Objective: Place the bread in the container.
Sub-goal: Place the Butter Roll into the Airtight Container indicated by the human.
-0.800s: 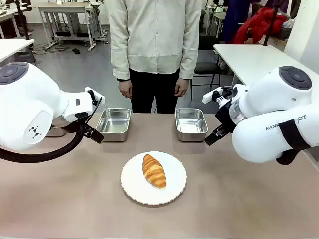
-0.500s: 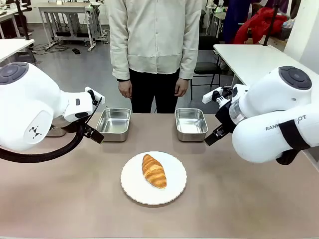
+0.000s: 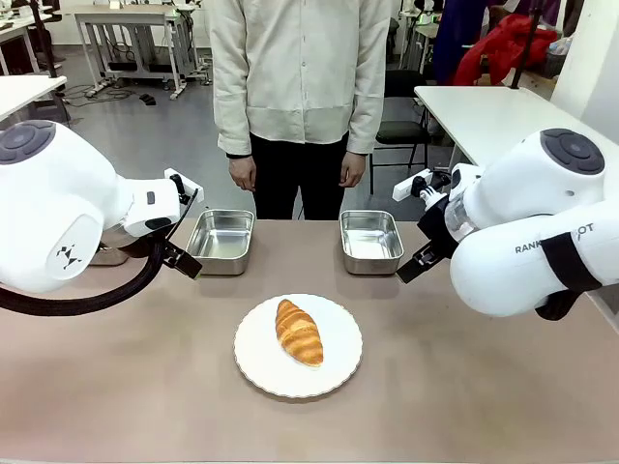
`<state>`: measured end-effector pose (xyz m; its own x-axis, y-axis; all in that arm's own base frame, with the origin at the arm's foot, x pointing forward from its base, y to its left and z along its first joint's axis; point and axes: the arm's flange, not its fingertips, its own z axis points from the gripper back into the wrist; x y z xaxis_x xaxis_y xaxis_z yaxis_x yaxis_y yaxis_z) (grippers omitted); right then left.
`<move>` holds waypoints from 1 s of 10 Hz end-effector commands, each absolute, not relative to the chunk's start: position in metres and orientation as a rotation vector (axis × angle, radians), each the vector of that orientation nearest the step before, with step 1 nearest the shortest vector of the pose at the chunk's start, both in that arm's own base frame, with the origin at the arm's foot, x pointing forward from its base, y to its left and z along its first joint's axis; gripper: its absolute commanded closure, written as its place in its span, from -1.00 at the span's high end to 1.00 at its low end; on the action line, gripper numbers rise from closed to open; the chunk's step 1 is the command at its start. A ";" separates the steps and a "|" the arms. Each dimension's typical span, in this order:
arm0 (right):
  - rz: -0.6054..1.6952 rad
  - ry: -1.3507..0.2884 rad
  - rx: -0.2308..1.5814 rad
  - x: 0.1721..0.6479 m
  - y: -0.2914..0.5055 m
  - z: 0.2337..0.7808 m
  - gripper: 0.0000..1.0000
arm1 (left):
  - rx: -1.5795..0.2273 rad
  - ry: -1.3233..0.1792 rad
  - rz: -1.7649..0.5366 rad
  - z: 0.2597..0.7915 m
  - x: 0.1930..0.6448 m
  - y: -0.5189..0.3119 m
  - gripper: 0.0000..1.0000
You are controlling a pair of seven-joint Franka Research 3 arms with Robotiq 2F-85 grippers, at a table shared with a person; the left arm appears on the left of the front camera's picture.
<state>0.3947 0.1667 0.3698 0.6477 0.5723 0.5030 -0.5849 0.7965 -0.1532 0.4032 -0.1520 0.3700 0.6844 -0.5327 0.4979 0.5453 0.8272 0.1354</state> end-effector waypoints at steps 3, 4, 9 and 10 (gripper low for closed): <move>0.653 -0.605 0.023 0.403 0.158 0.400 1.00 | -0.055 -0.567 -0.636 0.399 0.400 -0.136 1.00; 0.652 -0.611 0.068 0.405 0.147 0.431 1.00 | -0.096 -0.587 -0.635 0.427 0.398 -0.117 1.00; 0.725 -0.716 0.263 0.386 0.011 0.566 1.00 | -0.340 -0.629 -0.808 0.535 0.413 0.013 1.00; 0.742 -0.725 0.267 0.384 -0.018 0.571 1.00 | -0.394 -0.644 -0.883 0.539 0.415 0.041 1.00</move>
